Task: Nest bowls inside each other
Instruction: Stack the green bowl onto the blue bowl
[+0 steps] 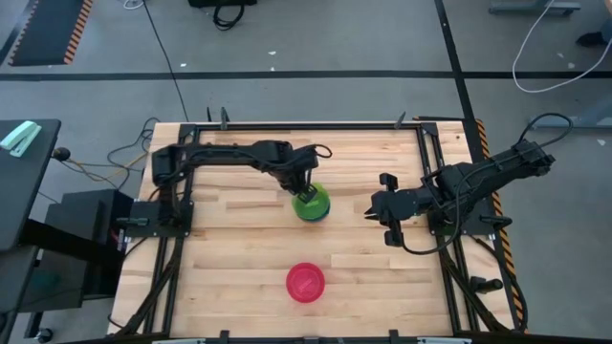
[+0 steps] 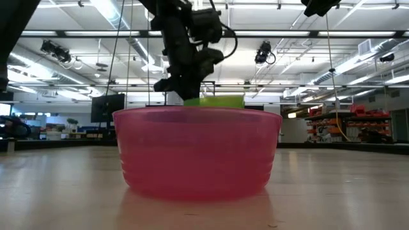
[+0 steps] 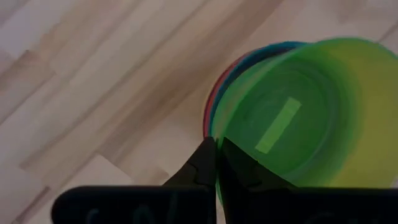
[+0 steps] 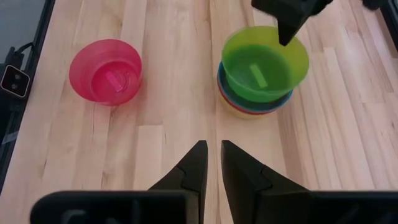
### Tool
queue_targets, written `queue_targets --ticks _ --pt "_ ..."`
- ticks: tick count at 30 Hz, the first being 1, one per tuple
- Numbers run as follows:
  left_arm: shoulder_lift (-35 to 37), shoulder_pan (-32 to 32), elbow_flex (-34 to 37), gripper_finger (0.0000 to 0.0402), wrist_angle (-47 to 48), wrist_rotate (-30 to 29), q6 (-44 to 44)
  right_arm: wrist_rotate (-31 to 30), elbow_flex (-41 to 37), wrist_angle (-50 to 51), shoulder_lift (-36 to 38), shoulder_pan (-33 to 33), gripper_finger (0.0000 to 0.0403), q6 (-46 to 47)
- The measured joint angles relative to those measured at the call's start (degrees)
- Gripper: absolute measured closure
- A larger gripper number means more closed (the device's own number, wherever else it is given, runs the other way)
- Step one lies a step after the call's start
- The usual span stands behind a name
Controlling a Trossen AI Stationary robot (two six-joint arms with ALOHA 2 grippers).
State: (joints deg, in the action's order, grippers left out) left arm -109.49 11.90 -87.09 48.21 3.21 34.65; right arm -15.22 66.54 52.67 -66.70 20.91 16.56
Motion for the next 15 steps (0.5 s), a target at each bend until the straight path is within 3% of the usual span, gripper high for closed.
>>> queue_targets --ticks 15 --pt "-1.3 0.1 0.0 0.0393 3.5 1.3 0.7 0.0 0.0 -0.1 0.0 0.0 0.0348 0.0"
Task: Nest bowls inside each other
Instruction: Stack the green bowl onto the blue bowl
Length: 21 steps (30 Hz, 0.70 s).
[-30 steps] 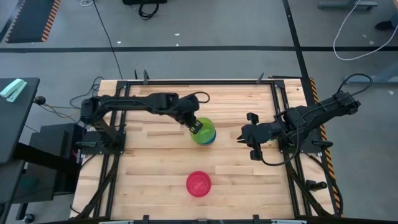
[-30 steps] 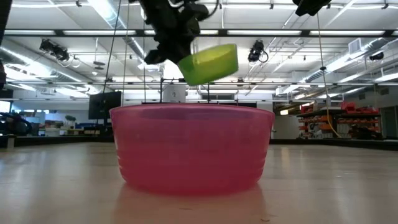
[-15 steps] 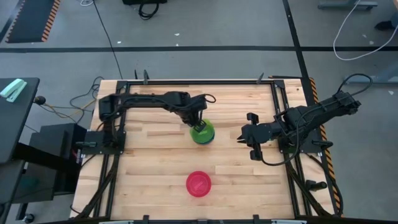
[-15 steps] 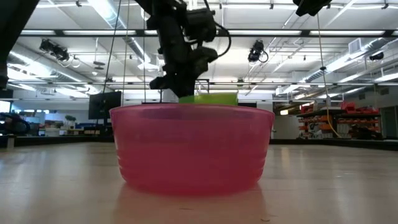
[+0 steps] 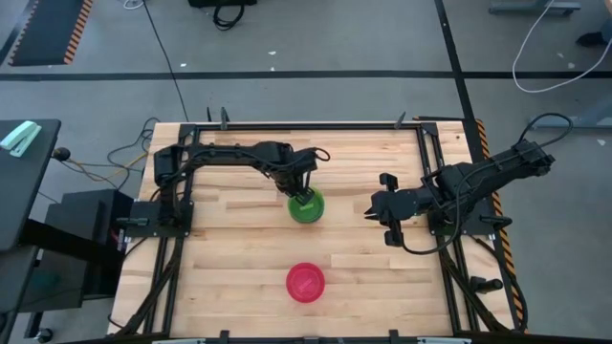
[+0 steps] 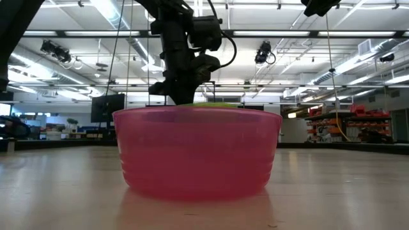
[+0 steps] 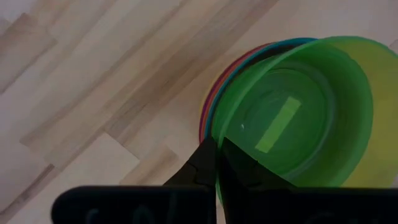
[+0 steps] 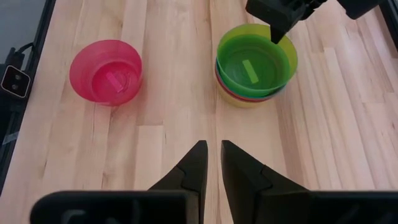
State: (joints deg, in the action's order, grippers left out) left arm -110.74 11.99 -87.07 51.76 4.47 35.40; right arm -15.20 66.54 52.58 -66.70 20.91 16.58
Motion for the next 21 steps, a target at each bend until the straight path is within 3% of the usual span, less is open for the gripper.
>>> queue_targets --ticks 10,21 --pt "0.0 0.0 0.0 0.0387 -0.5 0.0 0.0 0.0 0.0 0.0 0.0 0.0 0.0348 0.0" --pt "0.1 0.1 0.0 0.0351 -2.4 3.4 0.5 0.0 0.0 0.0 0.0 0.0 0.0348 0.5"
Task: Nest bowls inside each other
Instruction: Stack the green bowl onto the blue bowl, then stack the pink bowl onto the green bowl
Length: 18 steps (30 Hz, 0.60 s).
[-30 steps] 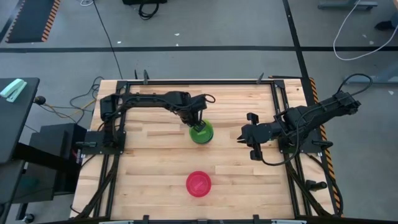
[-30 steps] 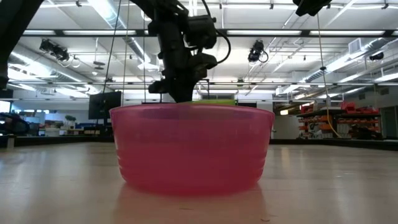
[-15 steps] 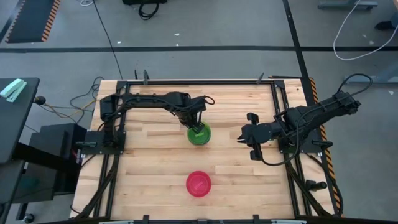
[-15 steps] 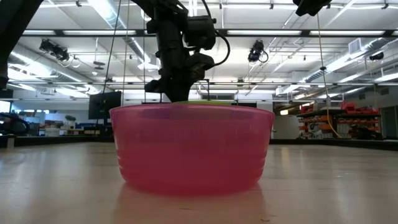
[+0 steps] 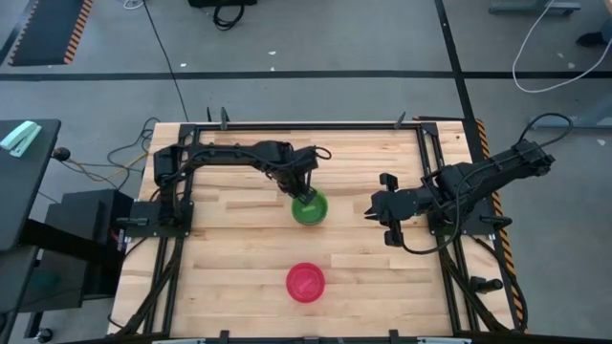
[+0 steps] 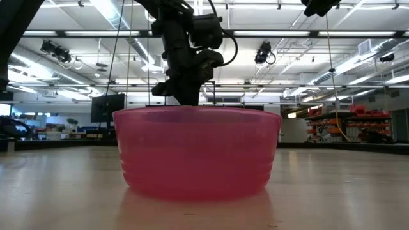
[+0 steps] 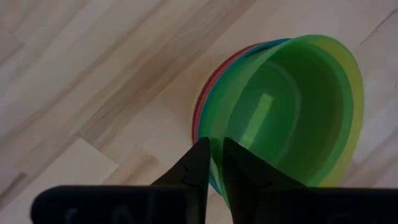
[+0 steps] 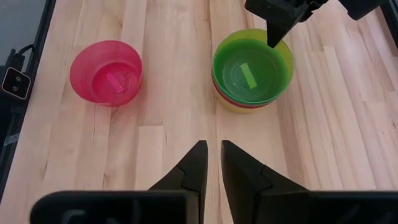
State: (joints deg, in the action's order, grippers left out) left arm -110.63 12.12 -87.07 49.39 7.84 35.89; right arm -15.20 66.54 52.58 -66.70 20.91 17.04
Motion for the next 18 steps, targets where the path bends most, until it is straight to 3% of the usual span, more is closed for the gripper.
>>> queue_targets --ticks 12,18 --pt "2.4 0.9 0.0 0.0338 0.5 1.9 -0.6 0.3 -4.3 -1.4 0.0 0.0 0.0348 2.4" --pt "6.4 0.5 0.0 0.0351 1.6 0.8 -3.6 7.1 -9.3 -9.4 0.0 0.0 0.0348 2.9"
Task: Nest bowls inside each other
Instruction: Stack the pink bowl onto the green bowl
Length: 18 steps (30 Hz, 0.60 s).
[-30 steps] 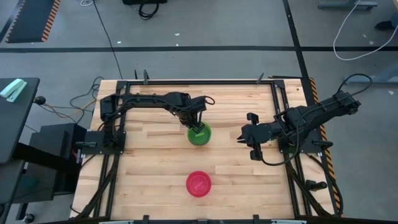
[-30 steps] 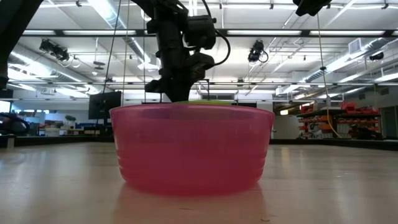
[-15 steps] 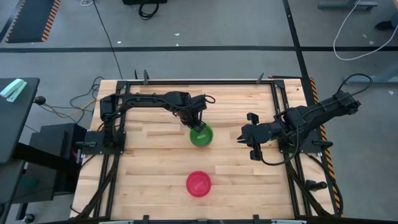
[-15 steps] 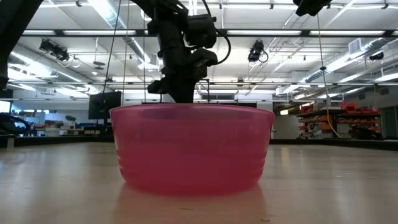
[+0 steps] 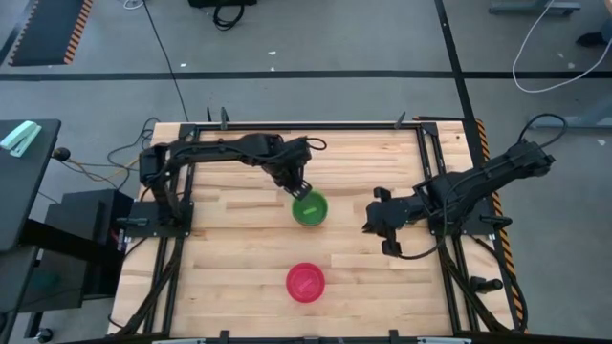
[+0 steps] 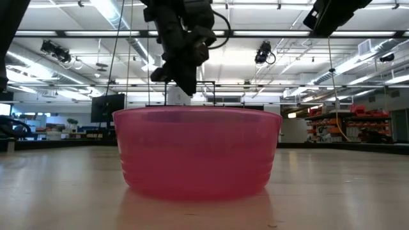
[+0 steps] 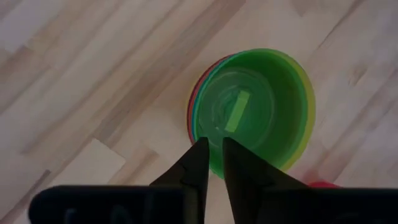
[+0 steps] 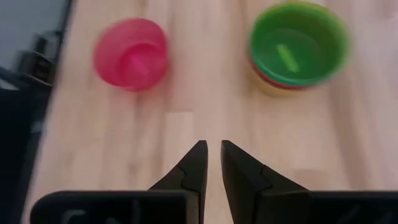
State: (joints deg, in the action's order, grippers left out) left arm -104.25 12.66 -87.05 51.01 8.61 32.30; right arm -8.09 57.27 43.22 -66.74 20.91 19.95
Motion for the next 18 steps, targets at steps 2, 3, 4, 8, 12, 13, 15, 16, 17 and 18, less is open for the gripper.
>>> queue_targets --ticks 2,3,4,8,12,13,15,16,17,18 --pt "1.1 -0.9 0.0 0.0355 1.9 -2.1 0.0 2.3 -0.7 -3.2 -0.2 0.0 0.0348 0.2" --pt "1.5 -1.5 0.0 0.0357 2.5 -3.3 0.0 3.2 -0.8 -4.2 -0.5 0.0 0.0348 0.6" --pt "1.8 -2.3 0.0 0.0359 3.8 -4.5 0.0 3.7 -0.7 -4.7 -1.0 0.0 0.0348 1.1" --pt "1.9 -7.2 0.0 0.0365 10.2 -9.5 0.0 4.3 0.7 -4.8 -4.9 0.0 0.0348 2.4" --pt "1.9 -13.4 0.0 0.037 14.7 -14.6 1.7 5.5 2.9 -4.8 -10.4 -0.1 0.0348 2.5" --pt "1.9 -15.0 0.0 0.0371 15.2 -15.8 2.4 6.1 3.9 -4.6 -11.9 -0.2 0.0348 2.5" --pt "2.0 -17.9 0.0 0.0373 15.7 -17.0 3.8 7.4 5.8 -5.0 -14.7 -0.2 0.0348 2.5" --pt "2.2 -19.3 0.0 0.0373 15.9 -17.1 4.7 8.3 7.1 -4.6 -16.3 -0.2 0.0348 2.4" --pt "2.2 -20.7 0.0 0.0374 16.0 -17.4 5.6 9.1 8.3 -4.6 -17.8 -0.2 0.0348 1.8" --pt "2.2 -22.0 0.0 0.0374 16.1 -17.4 6.7 10.0 9.4 -4.7 -19.4 -0.2 0.0348 1.2"
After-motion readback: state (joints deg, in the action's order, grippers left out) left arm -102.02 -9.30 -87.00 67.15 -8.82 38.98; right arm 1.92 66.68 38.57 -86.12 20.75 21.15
